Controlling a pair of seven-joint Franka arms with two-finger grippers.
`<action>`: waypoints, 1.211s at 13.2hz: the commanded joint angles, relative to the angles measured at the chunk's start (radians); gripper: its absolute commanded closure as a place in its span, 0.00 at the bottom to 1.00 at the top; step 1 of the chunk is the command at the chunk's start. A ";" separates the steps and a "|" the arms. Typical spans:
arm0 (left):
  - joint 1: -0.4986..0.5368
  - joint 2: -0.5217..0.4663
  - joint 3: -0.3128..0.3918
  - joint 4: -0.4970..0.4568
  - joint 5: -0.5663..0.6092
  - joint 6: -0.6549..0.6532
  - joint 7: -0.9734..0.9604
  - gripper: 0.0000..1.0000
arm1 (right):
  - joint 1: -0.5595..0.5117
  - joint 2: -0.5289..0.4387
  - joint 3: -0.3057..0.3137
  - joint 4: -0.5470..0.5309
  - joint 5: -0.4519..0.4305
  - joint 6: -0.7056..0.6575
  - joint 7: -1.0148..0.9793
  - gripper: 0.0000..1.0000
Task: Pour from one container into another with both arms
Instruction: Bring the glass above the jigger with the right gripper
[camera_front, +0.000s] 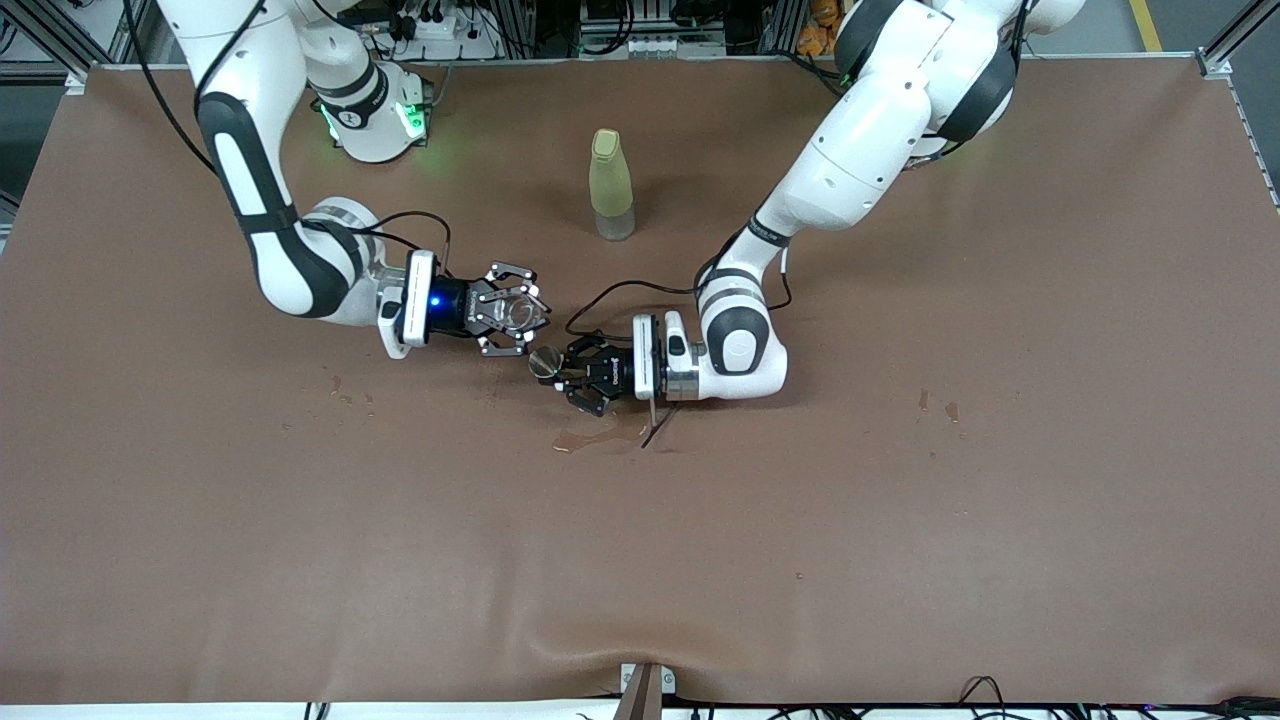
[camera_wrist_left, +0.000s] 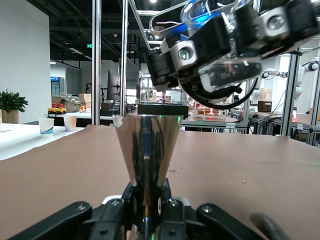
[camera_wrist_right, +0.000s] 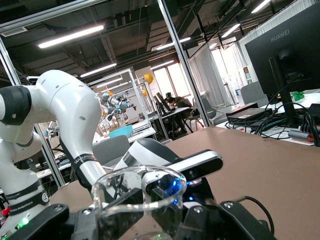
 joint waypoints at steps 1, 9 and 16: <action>-0.011 0.005 0.008 0.015 -0.036 0.009 0.029 1.00 | 0.042 -0.035 0.009 -0.034 0.090 0.035 -0.036 1.00; 0.006 0.002 0.008 0.009 -0.035 -0.005 0.039 1.00 | 0.039 -0.038 0.091 -0.036 0.194 0.095 -0.044 1.00; 0.020 -0.006 0.008 0.002 -0.021 -0.025 0.056 1.00 | 0.035 -0.064 0.091 -0.042 0.193 0.092 0.185 1.00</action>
